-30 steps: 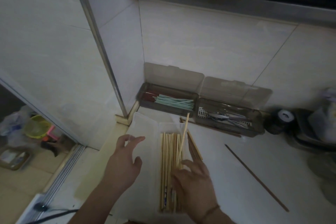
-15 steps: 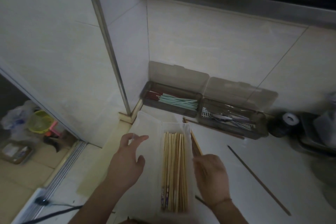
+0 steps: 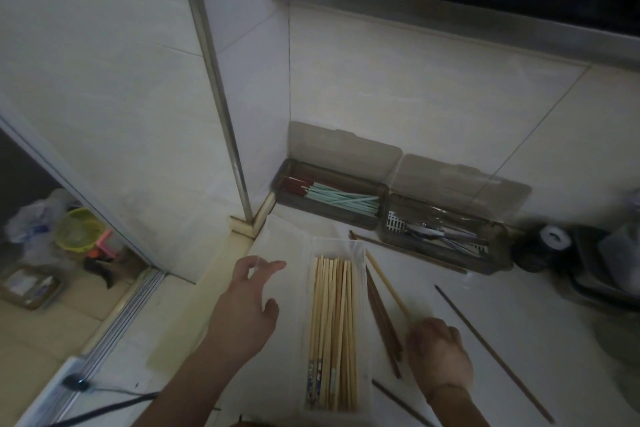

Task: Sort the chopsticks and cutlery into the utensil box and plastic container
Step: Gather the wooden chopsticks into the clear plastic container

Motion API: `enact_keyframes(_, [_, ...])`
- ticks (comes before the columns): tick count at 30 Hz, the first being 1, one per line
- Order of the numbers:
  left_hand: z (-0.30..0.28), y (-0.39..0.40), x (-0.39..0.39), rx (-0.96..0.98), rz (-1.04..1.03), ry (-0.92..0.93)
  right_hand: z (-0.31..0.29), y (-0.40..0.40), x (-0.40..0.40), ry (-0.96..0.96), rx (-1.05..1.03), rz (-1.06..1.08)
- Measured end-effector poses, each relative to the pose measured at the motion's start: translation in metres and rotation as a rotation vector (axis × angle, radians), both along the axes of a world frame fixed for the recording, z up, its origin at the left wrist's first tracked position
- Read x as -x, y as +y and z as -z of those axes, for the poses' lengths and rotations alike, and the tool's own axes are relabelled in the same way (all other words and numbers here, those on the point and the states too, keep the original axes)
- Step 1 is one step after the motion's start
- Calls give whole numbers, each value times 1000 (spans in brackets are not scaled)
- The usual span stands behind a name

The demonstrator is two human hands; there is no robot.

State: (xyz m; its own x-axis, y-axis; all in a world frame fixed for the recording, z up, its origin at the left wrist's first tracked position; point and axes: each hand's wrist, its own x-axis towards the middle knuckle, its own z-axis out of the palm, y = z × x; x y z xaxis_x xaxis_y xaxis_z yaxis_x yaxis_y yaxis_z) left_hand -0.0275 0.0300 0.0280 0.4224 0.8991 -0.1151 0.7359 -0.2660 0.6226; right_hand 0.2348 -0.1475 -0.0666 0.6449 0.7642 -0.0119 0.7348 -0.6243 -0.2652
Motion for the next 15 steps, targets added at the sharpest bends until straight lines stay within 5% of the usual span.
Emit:
enact_keyframes(10, [0,0,0,-14,-4,13,1,11,-1,35,105,158])
enact_keyframes(15, [-1,0,2,-4,0,19,-9,-23,1,69,-113,176])
